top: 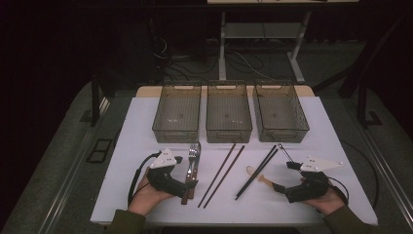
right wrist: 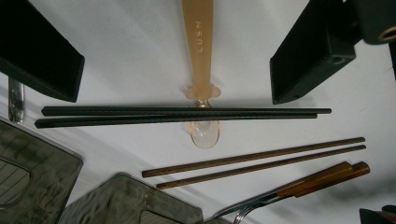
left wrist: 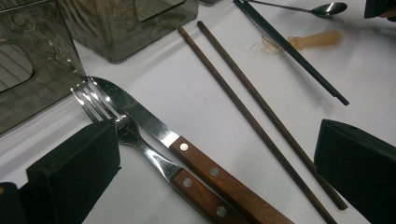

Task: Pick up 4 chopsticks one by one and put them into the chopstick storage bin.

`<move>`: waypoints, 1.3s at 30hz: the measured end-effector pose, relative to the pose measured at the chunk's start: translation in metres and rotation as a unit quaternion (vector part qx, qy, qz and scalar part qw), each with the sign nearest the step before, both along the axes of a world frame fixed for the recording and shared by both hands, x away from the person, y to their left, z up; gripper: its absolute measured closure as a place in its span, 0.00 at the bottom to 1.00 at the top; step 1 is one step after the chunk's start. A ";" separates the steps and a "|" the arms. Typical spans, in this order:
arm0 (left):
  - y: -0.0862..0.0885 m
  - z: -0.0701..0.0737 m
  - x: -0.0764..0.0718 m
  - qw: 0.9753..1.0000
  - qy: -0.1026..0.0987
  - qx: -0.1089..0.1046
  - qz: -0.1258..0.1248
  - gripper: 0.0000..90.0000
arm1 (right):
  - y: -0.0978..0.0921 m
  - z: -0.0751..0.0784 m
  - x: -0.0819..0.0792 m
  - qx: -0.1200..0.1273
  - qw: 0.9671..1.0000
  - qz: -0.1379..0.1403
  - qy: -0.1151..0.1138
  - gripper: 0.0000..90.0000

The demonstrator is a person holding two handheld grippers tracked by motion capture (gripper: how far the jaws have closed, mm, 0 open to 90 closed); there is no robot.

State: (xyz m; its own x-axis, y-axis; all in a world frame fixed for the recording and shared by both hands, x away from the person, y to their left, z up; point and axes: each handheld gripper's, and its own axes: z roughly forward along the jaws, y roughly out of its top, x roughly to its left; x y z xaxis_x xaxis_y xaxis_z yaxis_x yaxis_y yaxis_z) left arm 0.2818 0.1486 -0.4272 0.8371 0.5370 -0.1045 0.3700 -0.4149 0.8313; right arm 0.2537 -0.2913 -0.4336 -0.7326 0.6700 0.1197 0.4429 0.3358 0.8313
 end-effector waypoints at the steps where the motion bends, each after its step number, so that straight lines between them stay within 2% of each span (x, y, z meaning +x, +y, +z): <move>1: 0.000 0.000 0.000 1.000 0.000 0.000 0.001 0.00 | 0.000 0.000 0.000 0.000 1.000 0.000 0.000 0.03; 14: -0.003 0.000 0.003 1.000 0.004 0.003 0.007 0.03 | -0.001 0.000 0.000 0.003 1.000 -0.005 -0.003 0.03; 19: -0.005 0.000 0.004 1.000 0.013 0.001 0.008 0.07 | 0.000 0.000 0.000 0.004 1.000 -0.006 -0.001 0.03; 30: -0.010 0.003 0.006 1.000 0.015 0.002 0.015 0.17 | 0.001 0.000 0.000 0.007 1.000 -0.004 -0.003 0.03; 33: -0.015 0.004 0.006 1.000 0.022 -0.004 0.013 0.20 | 0.001 0.000 0.001 0.009 1.000 -0.007 -0.002 0.03; 36: -0.020 0.004 0.006 1.000 0.015 0.010 0.008 0.25 | 0.002 0.000 0.003 0.009 1.000 -0.006 -0.002 0.03; 39: -0.023 0.004 0.006 1.000 0.018 0.010 0.009 0.29 | 0.002 0.000 0.004 0.011 1.000 -0.007 -0.001 0.03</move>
State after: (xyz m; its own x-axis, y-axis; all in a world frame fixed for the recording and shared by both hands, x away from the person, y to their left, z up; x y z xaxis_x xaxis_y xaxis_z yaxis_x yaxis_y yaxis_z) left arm 0.2882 0.1259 -0.4232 0.8234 0.5539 -0.1231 0.4062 -0.4240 0.8094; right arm 0.2578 -0.2894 -0.4338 -0.7229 0.6780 0.1331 0.4460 0.3108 0.8393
